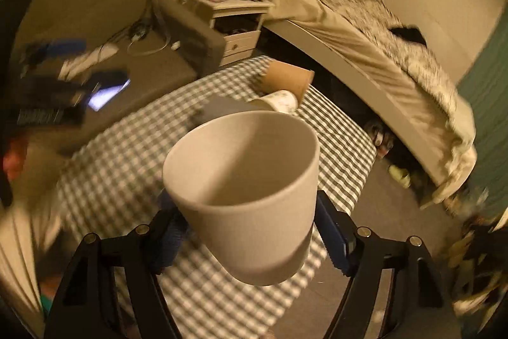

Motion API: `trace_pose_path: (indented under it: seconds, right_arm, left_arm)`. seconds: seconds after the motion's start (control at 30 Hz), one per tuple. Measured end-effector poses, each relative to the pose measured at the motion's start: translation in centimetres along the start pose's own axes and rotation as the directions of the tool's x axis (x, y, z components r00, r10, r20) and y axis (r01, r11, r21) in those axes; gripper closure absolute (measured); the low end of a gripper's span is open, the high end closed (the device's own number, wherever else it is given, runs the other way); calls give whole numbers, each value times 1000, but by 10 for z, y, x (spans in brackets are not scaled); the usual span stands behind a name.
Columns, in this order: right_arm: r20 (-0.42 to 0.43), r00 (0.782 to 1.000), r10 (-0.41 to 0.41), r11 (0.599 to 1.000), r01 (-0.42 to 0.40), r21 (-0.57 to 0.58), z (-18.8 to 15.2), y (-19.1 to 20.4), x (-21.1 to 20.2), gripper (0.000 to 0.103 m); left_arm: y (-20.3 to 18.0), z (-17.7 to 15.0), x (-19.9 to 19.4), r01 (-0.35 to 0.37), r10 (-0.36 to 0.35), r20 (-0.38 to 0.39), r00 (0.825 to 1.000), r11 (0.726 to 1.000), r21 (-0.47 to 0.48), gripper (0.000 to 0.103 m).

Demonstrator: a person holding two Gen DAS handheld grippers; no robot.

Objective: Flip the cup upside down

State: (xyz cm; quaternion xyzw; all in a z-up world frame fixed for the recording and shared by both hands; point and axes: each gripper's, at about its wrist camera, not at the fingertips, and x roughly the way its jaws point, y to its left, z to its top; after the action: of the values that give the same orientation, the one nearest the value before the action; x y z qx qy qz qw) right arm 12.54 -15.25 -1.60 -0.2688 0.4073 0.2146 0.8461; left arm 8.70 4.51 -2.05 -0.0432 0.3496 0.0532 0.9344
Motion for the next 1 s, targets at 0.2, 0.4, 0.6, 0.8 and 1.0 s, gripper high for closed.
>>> trace_pose_path:
  seconds: [0.2,0.4,0.6,0.8,1.0]
  right_arm:
    - [-48,997,-62,984,53,-173,-40,85,0,30]
    - [-73,988,-139,953,113,-282,-75,142,28,31]
    - [-51,979,-199,932,173,-318,-80,166,42,30]
    - [-48,972,-231,892,191,-411,-70,188,57,27]
    - [-64,968,-243,856,183,-483,-61,214,74,21]
  left_arm:
    - [30,-31,-23,-8,8,-2,1000,1000,-18,0]
    - [52,-51,-26,-24,24,-26,999,999,-24,0]
    - [61,-57,-21,-20,18,-42,999,999,-49,0]
    - [64,-57,-13,-15,12,-54,998,998,-55,0]
    - [76,-60,-4,-19,14,-79,997,998,-64,0]
